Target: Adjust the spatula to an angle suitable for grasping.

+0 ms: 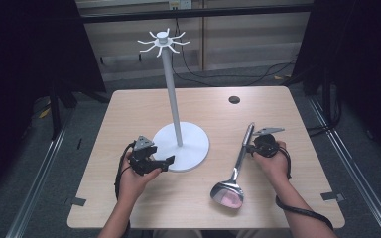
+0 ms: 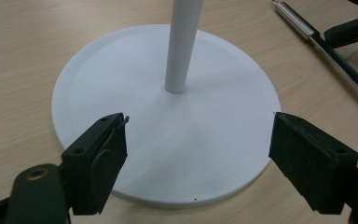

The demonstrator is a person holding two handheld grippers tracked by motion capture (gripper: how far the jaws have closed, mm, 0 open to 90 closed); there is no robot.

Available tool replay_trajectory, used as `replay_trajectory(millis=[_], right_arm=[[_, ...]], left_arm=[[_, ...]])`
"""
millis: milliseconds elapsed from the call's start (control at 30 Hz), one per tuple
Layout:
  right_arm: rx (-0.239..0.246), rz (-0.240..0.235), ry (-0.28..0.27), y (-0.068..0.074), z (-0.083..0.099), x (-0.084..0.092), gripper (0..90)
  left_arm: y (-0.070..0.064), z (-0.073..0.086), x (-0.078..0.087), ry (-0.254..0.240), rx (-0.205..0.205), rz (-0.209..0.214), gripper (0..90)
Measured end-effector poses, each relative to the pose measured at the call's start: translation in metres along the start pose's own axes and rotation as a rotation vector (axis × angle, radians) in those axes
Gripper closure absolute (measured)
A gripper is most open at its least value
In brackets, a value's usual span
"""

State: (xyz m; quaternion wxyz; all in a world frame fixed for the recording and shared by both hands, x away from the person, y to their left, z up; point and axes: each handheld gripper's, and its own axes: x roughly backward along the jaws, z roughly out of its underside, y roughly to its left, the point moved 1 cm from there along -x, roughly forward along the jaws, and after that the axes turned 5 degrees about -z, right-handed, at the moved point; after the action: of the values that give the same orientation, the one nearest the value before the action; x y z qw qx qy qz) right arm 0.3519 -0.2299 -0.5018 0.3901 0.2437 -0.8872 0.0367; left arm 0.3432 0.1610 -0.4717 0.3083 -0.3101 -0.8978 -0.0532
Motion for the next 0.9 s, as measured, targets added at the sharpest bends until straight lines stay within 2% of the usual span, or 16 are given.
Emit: replay_trajectory(millis=[433,900], right_arm=[[0.028,-0.014,0.012,0.009,-0.009,-0.012,89.0],[0.035,-0.027,0.013,0.019,-0.016,-0.019,87.7]], left_arm=[[-0.001,0.000,-0.001,0.004,-0.005,0.001,18.9],[-0.002,0.001,-0.001,0.009,-0.009,0.003,18.9]])
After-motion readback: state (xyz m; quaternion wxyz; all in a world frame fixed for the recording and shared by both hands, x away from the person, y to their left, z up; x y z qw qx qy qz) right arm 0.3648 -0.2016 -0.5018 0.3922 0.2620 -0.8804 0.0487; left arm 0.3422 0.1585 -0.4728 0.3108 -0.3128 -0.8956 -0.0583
